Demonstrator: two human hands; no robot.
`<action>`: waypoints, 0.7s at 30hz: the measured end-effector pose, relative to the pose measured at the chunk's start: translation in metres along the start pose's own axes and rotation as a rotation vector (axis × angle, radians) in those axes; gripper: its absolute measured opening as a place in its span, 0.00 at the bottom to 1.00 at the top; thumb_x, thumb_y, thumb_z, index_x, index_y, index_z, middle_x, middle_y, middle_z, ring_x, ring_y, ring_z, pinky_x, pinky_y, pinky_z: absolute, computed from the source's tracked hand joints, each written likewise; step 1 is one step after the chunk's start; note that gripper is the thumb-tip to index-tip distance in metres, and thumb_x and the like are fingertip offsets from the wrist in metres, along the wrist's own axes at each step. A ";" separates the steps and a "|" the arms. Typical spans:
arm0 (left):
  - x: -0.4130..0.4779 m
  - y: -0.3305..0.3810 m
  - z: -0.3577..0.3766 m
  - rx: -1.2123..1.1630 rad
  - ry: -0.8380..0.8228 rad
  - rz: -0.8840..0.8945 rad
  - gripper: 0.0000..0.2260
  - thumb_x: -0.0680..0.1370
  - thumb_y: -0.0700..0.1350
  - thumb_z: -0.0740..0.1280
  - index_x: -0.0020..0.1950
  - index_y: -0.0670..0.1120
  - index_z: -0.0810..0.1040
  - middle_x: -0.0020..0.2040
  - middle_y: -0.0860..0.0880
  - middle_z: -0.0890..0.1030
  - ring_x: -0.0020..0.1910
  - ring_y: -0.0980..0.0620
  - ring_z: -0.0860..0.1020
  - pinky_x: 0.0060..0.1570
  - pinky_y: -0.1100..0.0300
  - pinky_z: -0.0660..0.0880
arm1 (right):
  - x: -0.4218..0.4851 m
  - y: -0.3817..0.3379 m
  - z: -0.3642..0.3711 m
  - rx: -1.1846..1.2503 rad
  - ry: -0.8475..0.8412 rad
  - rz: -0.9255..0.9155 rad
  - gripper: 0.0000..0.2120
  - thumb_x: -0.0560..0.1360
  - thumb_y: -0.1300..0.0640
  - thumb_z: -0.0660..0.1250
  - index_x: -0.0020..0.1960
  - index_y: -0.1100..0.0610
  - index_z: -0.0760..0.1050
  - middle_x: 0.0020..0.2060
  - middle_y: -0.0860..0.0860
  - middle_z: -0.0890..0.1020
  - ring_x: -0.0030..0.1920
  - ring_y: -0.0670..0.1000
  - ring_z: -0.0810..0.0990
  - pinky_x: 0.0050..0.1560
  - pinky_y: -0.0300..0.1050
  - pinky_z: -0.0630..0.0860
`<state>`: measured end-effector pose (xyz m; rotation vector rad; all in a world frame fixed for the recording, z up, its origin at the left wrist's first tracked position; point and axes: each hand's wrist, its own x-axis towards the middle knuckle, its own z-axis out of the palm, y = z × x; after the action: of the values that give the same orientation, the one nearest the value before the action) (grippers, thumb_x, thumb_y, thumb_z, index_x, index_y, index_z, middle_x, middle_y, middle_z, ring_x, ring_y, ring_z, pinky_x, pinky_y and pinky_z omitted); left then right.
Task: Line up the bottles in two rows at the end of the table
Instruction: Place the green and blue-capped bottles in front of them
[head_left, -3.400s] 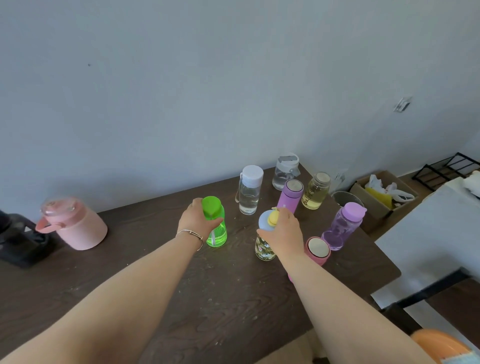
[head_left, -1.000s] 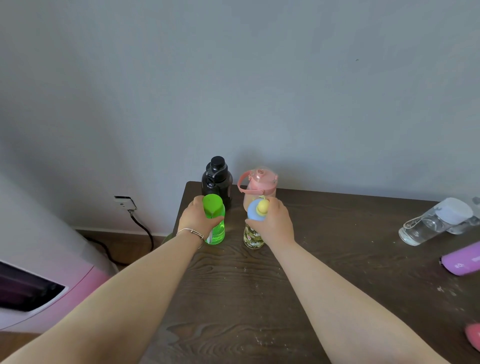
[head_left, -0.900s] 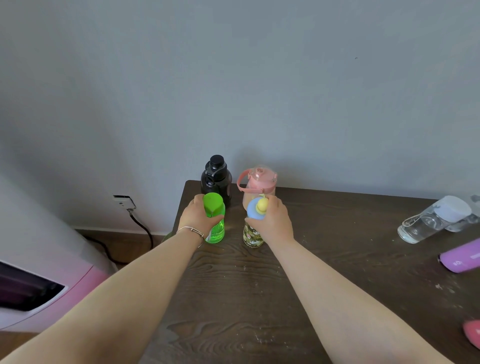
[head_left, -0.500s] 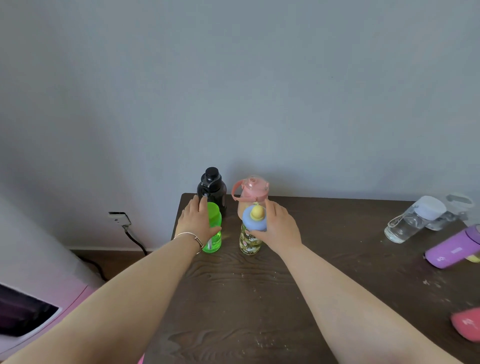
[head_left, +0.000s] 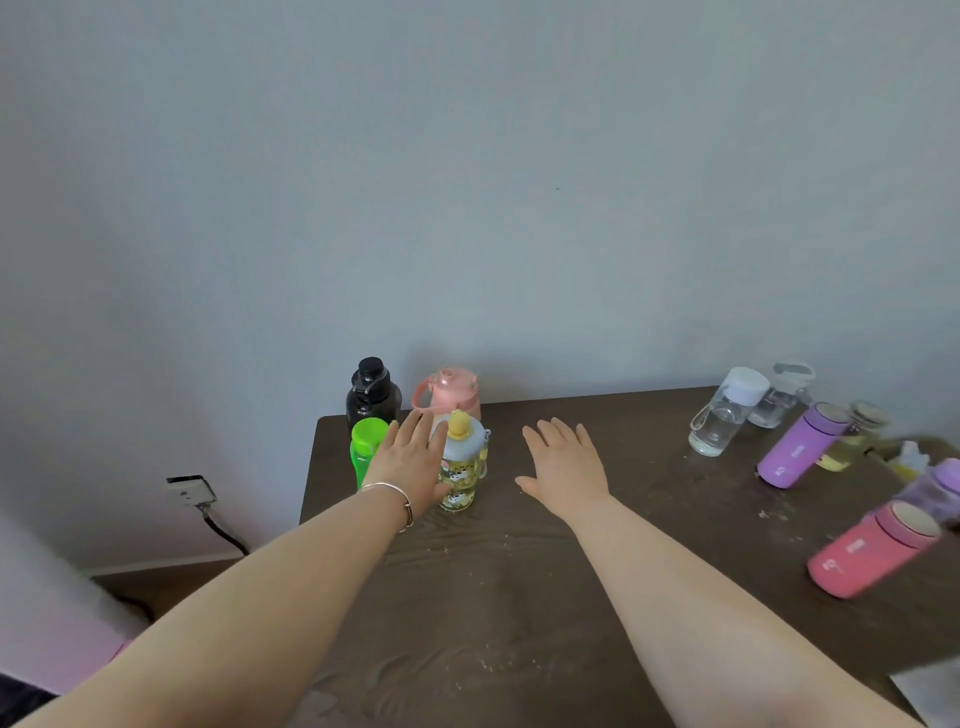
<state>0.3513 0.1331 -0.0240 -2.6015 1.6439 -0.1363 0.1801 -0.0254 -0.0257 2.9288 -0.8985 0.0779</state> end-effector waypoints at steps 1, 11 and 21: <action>0.001 0.006 -0.004 0.010 0.004 0.009 0.40 0.76 0.62 0.64 0.79 0.44 0.50 0.79 0.42 0.54 0.78 0.41 0.51 0.76 0.46 0.52 | -0.005 0.007 -0.004 0.006 0.010 0.012 0.35 0.77 0.40 0.63 0.78 0.54 0.57 0.77 0.54 0.62 0.78 0.56 0.55 0.77 0.59 0.51; 0.011 0.123 -0.038 0.055 -0.007 0.038 0.41 0.77 0.62 0.63 0.79 0.42 0.47 0.80 0.41 0.50 0.79 0.41 0.49 0.76 0.46 0.51 | -0.082 0.126 -0.026 0.020 0.064 0.151 0.38 0.77 0.40 0.64 0.78 0.57 0.54 0.77 0.54 0.61 0.78 0.55 0.54 0.77 0.56 0.50; 0.002 0.330 -0.055 0.037 -0.030 0.124 0.42 0.77 0.64 0.62 0.80 0.44 0.45 0.80 0.43 0.48 0.79 0.44 0.46 0.77 0.46 0.50 | -0.204 0.292 -0.050 0.056 0.147 0.278 0.37 0.75 0.40 0.67 0.76 0.57 0.60 0.73 0.55 0.67 0.74 0.57 0.62 0.74 0.56 0.57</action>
<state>0.0498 -0.0110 -0.0018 -2.4548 1.7682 -0.1199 -0.1538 -0.1478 0.0263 2.7800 -1.2894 0.3337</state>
